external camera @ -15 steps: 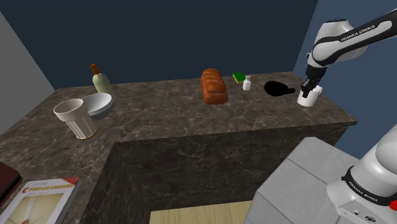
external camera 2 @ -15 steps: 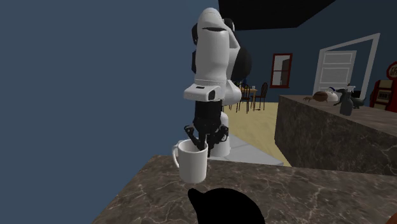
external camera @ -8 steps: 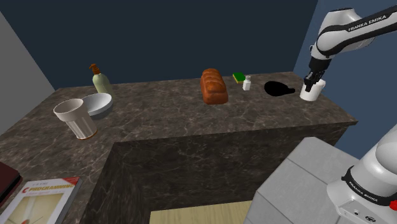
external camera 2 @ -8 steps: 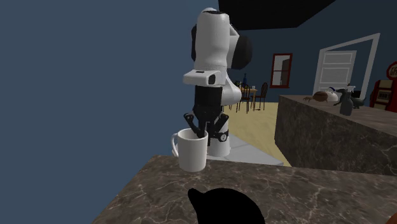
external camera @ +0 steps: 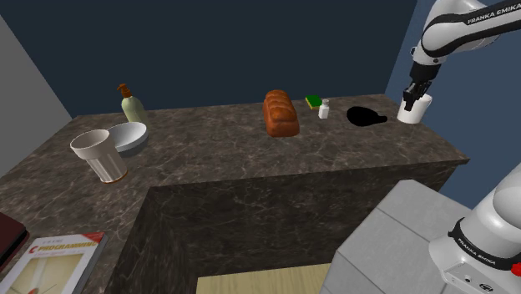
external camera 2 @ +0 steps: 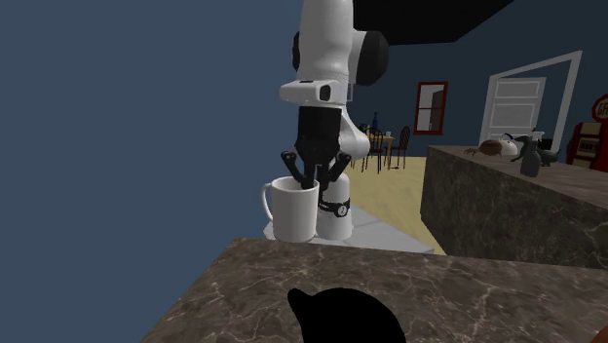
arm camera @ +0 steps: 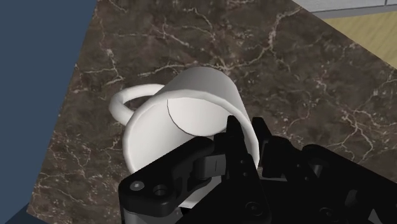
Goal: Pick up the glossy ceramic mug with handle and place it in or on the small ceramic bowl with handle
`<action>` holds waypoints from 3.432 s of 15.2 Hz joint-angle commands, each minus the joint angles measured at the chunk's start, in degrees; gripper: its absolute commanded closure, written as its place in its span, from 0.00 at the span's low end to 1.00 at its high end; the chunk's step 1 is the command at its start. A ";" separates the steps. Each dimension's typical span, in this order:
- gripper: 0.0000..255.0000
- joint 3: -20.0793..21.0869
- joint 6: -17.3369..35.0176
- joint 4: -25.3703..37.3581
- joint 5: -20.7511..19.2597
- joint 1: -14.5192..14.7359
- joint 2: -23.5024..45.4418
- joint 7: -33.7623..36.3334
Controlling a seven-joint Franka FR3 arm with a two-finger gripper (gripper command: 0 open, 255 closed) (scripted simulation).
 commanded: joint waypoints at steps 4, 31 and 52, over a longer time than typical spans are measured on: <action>1.00 0.71 -4.26 2.93 0.21 0.04 -1.35 -0.13; 1.00 0.98 -6.18 32.86 12.62 4.40 28.45 -2.01; 0.00 1.02 0.69 27.66 13.32 4.23 30.26 -2.20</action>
